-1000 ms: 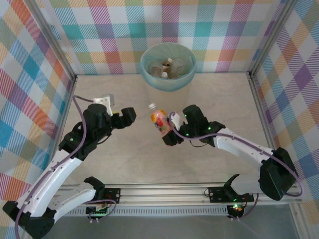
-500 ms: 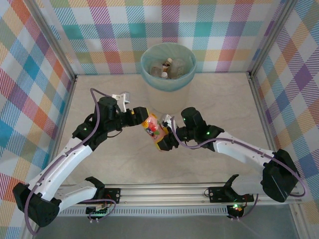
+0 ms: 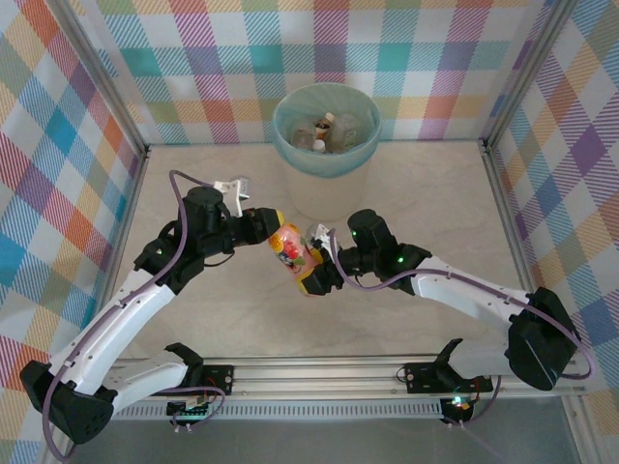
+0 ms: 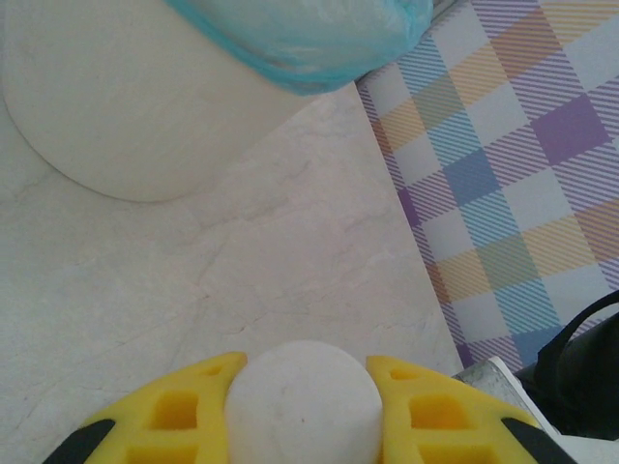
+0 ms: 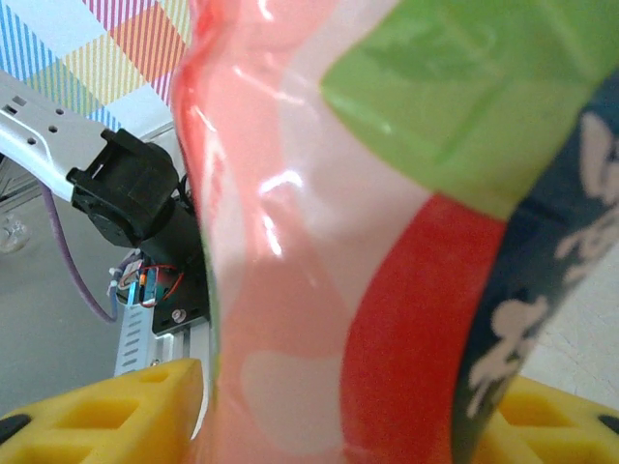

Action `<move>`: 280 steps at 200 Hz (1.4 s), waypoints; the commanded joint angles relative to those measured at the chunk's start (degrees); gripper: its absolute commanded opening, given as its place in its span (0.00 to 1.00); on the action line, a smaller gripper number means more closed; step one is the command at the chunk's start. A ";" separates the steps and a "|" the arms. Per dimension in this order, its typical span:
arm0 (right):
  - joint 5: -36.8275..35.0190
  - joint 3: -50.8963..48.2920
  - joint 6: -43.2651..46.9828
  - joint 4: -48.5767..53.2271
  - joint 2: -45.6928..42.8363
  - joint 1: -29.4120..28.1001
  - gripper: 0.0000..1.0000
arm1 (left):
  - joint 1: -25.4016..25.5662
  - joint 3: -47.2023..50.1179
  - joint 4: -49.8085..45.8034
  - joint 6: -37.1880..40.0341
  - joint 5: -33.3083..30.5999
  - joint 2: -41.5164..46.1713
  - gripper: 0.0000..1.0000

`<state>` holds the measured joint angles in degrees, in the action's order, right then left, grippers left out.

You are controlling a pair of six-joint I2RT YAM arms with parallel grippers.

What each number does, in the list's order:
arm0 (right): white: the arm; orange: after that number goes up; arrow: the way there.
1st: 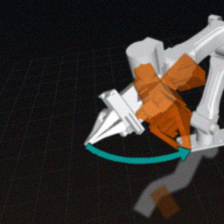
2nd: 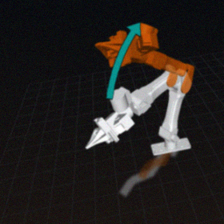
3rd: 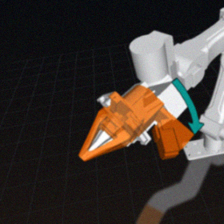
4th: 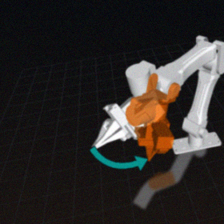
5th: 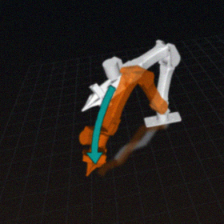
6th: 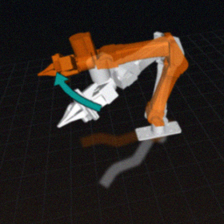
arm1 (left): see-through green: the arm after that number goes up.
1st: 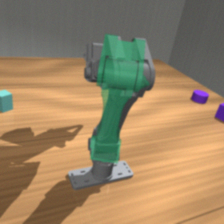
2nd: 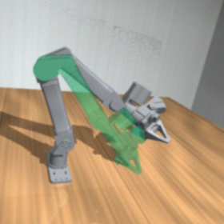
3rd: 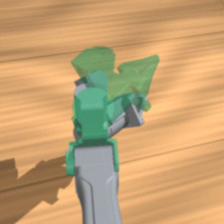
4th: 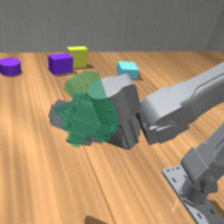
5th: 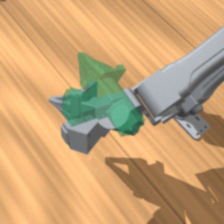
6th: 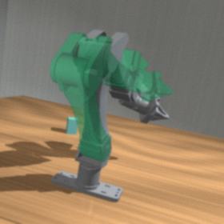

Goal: Put the plastic bottles in the bin

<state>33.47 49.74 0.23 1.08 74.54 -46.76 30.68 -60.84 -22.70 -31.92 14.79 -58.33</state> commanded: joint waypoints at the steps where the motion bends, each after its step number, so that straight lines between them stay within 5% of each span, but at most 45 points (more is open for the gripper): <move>1: -0.01 3.48 -0.32 -3.09 0.69 -0.70 0.63 | 0.17 -2.24 -2.43 0.99 -3.20 1.75 0.00; 78: -16.72 9.03 -2.16 2.76 -6.77 -0.70 0.86 | 0.18 -14.08 -5.34 5.54 -14.42 2.33 0.00; 154: -45.85 5.49 -2.15 5.35 -24.03 -0.70 0.95 | 0.17 -33.42 2.51 15.84 -23.46 -11.14 0.00; 226: -46.29 1.17 -3.53 3.89 -27.68 -0.52 0.97 | 0.22 -59.25 15.57 30.63 -26.15 -38.01 0.00; 280: -43.90 -0.78 -5.59 4.19 -27.83 -0.52 0.97 | 0.52 -92.03 3.46 39.81 -26.78 -64.62 0.00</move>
<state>-11.46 50.39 -3.70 6.04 47.18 -47.24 30.72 -141.29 -13.65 1.65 -10.83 -115.11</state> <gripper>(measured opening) 0.965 0.277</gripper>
